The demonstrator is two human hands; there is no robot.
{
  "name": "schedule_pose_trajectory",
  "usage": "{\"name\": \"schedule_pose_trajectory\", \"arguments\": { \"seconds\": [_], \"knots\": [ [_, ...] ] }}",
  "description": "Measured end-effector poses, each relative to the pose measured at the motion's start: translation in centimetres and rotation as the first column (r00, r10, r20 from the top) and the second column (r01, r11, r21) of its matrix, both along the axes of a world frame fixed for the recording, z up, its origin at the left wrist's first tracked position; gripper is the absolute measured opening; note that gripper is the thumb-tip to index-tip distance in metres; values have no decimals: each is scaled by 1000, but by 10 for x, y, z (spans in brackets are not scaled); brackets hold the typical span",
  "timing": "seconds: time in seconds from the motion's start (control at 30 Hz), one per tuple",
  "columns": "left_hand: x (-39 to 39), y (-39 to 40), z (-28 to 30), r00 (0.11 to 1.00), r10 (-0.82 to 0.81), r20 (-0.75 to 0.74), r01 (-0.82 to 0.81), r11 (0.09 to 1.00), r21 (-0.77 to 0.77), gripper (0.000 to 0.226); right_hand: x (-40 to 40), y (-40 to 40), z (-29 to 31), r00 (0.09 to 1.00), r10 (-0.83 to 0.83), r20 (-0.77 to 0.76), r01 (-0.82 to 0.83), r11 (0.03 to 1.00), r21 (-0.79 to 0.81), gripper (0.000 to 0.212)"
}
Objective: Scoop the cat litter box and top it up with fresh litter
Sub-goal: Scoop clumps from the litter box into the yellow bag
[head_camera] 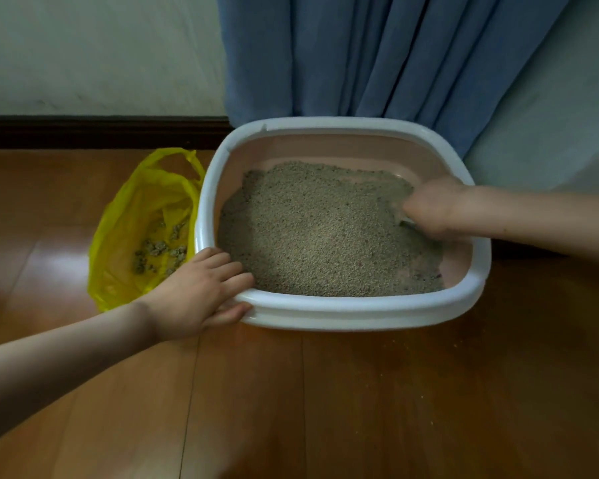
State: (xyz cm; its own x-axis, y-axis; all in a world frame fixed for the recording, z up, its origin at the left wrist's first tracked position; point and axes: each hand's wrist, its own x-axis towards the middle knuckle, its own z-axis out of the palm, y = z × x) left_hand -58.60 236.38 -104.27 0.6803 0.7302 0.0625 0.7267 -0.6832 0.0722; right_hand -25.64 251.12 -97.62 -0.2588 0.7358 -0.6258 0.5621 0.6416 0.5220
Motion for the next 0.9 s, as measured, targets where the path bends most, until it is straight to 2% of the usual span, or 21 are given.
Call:
{"name": "schedule_pose_trajectory", "arguments": {
  "seconds": [0.17, 0.2, 0.23, 0.3, 0.4, 0.5, 0.57, 0.67, 0.83, 0.9],
  "knots": [
    [-2, -1, 1, 1000, -8, 4, 8, 1000, -4, 33, 3, 3, 11, 992, -120, -39, 107, 961, -253, 7],
    [-2, -1, 2, 1000, -12, 11, 12, 1000, -5, 33, 7, 7, 15, 977, -194, -88, 152, 925, -349, 11],
    [-2, -1, 2, 1000, -17, 18, 17, 1000, -6, 32, 11, 12, 18, 949, -287, -131, 198, 866, -460, 24],
    [-3, 0, 3, 999, -31, 21, 31, 999, -6, 30, 21, 19, 19, 860, -475, -189, 270, 737, -620, 40],
    [-3, 0, 5, 999, -50, 13, 50, 999, -11, 29, 35, 25, 8, 748, -631, -207, 330, 623, -709, 31],
    [-3, -1, 6, 999, -49, 5, 49, 999, -4, 33, 38, 25, -2, 647, -749, -142, 380, 479, -791, 35],
    [-4, -1, 7, 998, -55, 3, 55, 998, 7, 34, 37, 24, -6, 608, -784, -124, 384, 428, -818, 41],
    [-3, 1, 7, 998, -59, 5, 58, 998, 5, 29, 30, 16, -19, 541, -834, -110, 351, 344, -871, 33],
    [-2, 0, 5, 999, -41, 8, 41, 999, 1, 26, -8, -16, -42, 412, -876, -251, 259, 376, -890, 39],
    [-2, 0, 4, 999, -32, 15, 32, 999, -4, 25, -28, -28, -52, 339, -892, -299, 236, 388, -891, 21]
  ]
}}
